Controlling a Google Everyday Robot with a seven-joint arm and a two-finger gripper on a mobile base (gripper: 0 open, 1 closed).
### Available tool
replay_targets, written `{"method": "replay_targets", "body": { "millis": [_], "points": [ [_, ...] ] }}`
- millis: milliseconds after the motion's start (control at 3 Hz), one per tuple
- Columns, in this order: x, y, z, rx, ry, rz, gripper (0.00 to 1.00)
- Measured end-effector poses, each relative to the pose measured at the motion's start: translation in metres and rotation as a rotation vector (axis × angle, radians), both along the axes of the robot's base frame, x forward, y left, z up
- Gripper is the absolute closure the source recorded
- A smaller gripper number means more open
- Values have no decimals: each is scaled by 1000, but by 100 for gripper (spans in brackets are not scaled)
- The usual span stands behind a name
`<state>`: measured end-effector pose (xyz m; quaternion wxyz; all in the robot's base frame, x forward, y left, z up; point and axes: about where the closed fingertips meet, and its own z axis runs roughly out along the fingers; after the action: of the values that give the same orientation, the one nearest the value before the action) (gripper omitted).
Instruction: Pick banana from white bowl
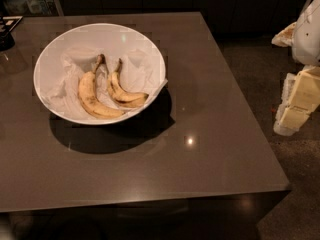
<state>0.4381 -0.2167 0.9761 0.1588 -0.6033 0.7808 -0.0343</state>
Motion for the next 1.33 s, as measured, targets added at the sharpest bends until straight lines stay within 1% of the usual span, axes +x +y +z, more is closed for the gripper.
{"method": "replay_targets", "body": {
  "millis": [333,667,1000,1333],
  "points": [
    [0,0,0,0,0,0,0],
    [2,10,1,-4,-5,-37,0],
    [19,43,1,-19,47,-77,0],
    [30,93,-10,-58,124,-20,0]
  ]
}}
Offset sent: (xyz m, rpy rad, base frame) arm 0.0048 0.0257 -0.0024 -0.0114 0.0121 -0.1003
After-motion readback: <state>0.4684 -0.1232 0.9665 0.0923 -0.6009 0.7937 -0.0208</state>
